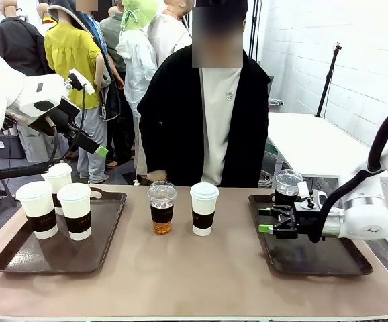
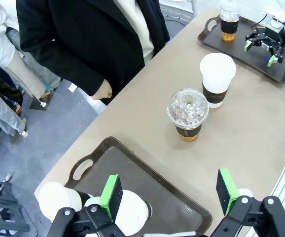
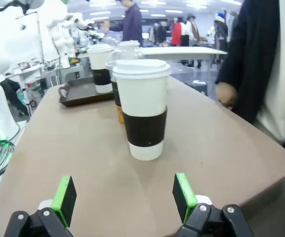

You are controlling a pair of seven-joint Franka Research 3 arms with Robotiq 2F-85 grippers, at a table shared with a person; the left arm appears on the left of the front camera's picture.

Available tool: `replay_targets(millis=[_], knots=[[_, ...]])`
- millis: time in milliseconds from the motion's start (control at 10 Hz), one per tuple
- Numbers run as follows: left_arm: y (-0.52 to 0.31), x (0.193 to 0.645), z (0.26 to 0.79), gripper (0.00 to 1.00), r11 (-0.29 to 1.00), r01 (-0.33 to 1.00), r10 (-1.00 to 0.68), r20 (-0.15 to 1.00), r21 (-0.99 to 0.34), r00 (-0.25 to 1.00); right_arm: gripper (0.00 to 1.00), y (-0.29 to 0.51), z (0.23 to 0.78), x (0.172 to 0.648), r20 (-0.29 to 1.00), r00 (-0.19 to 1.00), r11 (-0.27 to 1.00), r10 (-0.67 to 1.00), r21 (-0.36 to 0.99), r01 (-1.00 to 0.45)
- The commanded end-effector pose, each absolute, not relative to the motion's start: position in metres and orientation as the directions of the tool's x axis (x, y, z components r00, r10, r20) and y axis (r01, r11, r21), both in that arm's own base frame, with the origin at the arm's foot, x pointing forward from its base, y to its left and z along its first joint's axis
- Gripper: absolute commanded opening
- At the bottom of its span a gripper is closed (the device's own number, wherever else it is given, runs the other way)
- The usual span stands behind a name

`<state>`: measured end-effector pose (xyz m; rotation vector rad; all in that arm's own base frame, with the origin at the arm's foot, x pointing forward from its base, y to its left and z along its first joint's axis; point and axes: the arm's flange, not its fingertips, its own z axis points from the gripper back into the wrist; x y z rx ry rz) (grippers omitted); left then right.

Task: Distribute the coffee onto the tray.
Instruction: Pick up another iced Americano from the middle of the table and place it on the right Handle tray.

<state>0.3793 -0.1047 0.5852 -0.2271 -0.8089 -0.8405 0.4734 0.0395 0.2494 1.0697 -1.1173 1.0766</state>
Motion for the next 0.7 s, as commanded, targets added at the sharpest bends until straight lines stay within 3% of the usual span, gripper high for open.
replay_targets(millis=[0, 600], knots=[[-0.1042, 0.3799, 0.5851, 1.00, 0.667, 0.736, -0.569, 0.717, 0.115, 0.403, 1.00, 0.0443, 0.2399, 0.4824, 0.989, 0.100, 0.069, 0.111, 0.092, -0.993], [-0.1042, 0.3799, 0.5851, 1.00, 0.667, 0.736, -0.569, 0.717, 0.115, 0.403, 1.00, 0.0523, 0.2349, 0.4887, 0.988, 0.109, 0.062, 0.108, 0.103, -0.993]])
